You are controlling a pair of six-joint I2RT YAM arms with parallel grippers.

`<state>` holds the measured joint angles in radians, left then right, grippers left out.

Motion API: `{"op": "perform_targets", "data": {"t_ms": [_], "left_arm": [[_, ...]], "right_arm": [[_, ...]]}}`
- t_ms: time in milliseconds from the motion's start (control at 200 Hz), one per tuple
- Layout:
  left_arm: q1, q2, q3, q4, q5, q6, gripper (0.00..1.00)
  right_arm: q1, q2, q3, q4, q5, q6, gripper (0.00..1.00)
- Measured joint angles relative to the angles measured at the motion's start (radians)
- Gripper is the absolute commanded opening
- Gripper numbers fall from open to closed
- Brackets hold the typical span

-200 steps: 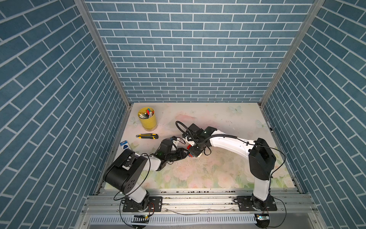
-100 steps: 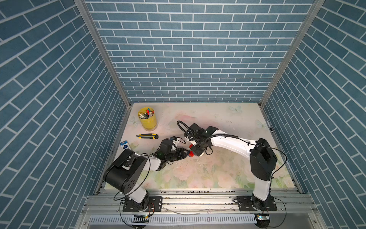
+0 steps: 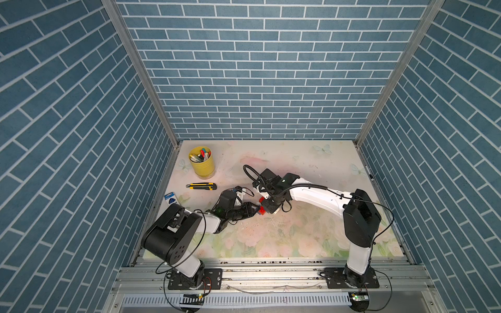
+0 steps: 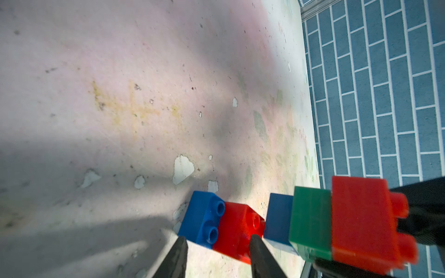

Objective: Assemble the letter y with lego
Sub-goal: Place the lego brick at the center of the board.

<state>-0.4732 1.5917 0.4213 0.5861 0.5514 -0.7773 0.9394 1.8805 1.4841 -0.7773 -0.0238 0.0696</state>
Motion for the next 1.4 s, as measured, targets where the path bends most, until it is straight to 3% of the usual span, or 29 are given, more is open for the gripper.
{"op": "perform_targets", "data": {"t_ms": [1400], "left_arm": [[0.005, 0.009, -0.002, 0.014, 0.013, 0.000, 0.44]], "right_arm": [[-0.005, 0.002, -0.006, 0.014, -0.078, 0.004, 0.31]]}}
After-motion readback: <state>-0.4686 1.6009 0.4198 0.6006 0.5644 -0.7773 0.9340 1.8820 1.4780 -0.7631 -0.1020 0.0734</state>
